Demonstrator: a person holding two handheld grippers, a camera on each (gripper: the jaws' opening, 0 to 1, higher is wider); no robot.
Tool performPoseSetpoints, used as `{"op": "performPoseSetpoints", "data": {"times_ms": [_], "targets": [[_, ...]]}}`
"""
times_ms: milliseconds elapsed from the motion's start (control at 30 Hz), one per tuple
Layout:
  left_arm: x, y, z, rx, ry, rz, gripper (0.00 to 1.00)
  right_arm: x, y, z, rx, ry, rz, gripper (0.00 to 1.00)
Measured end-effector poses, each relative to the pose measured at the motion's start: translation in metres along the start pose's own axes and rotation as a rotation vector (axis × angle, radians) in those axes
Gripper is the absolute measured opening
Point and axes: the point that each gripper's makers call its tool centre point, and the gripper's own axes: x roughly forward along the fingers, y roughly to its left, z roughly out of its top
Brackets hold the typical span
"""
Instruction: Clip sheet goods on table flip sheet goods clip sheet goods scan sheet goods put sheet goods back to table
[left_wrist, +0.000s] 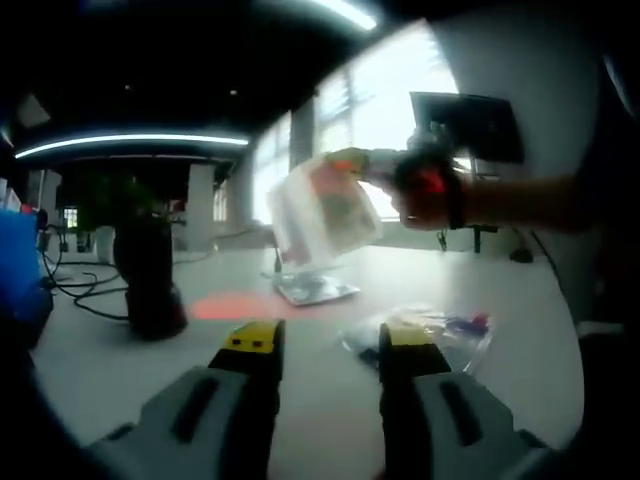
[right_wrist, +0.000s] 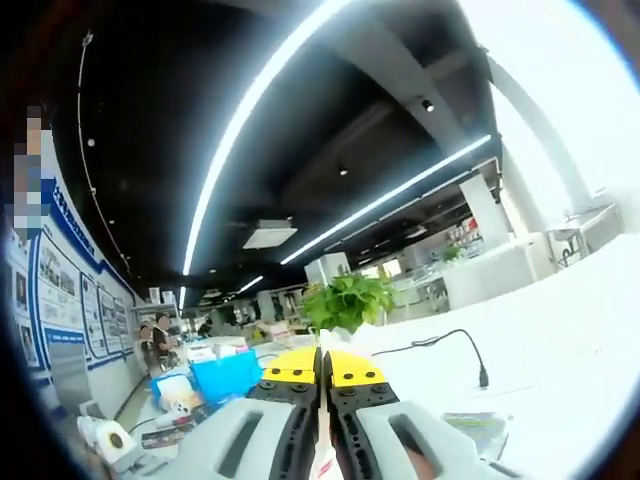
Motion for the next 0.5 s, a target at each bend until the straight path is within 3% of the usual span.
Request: {"op": "performPoseSetpoints", "data": {"times_ms": [333,500], "targets": [[0.000,-0.001,0.000,0.006,0.002,0.001,0.31,0.008,0.012,-0.023,0.039,0.038,0.029,0.00],[0.001,-0.002,0.000,0.007,0.003,0.000,0.31,0.008,0.004,-0.029,0.049,0.064,0.031,0.00]]}}
